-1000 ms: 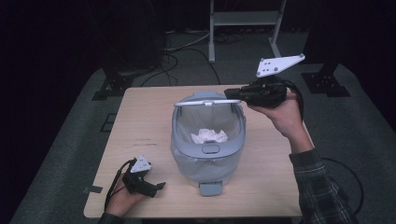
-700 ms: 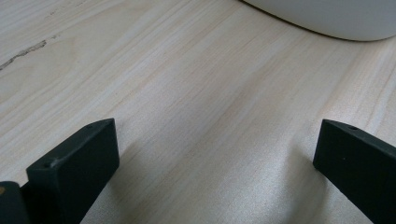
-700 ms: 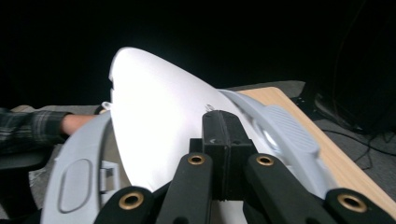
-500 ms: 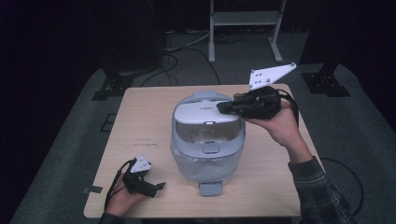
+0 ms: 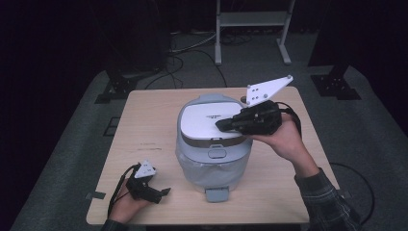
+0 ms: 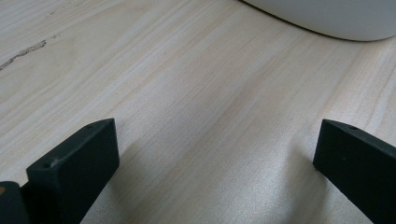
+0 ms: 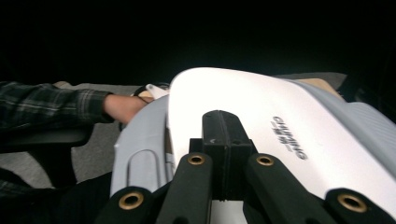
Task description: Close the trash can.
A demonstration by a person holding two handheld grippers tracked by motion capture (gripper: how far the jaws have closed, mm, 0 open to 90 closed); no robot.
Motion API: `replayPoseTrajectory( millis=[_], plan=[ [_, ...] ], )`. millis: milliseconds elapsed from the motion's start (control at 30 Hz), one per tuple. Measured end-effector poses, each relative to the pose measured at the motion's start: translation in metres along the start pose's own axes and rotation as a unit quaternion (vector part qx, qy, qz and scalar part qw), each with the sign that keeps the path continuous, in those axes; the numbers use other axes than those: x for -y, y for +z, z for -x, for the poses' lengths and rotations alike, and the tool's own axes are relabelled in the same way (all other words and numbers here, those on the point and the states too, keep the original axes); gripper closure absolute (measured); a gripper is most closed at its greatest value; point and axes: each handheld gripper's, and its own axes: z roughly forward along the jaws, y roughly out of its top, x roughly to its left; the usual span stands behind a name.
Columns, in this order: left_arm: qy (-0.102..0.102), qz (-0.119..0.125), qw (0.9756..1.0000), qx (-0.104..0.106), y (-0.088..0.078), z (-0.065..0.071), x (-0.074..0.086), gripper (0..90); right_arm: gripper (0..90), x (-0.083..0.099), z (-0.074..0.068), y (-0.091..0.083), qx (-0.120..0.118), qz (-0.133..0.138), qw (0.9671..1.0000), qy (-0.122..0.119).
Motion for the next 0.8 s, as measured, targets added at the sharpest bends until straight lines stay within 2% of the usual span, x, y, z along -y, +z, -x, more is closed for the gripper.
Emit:
replayPoseTrajectory(
  millis=[267, 567, 633, 800],
  plan=[
    [0.000, 0.000, 1.0000, 0.000, 0.000, 0.000, 0.000, 0.0, 90.0, 0.002, -0.007, 0.010, -0.018, -0.016, 0.9997, -0.004],
    [0.000, 0.000, 1.0000, 0.000, 0.000, 0.000, 0.000, 0.0, 90.0, 0.008, -0.009, 0.016, -0.022, -0.033, 0.9992, -0.004],
    [0.000, 0.000, 1.0000, 0.000, 0.000, 0.000, 0.000, 0.0, 90.0, 0.009, -0.009, 0.016, -0.025, -0.030, 0.9992, -0.005],
    [0.000, 0.000, 1.0000, 0.000, 0.000, 0.000, 0.000, 0.0, 90.0, 0.011, -0.013, 0.016, -0.012, -0.025, 0.9996, -0.007]
  ],
)
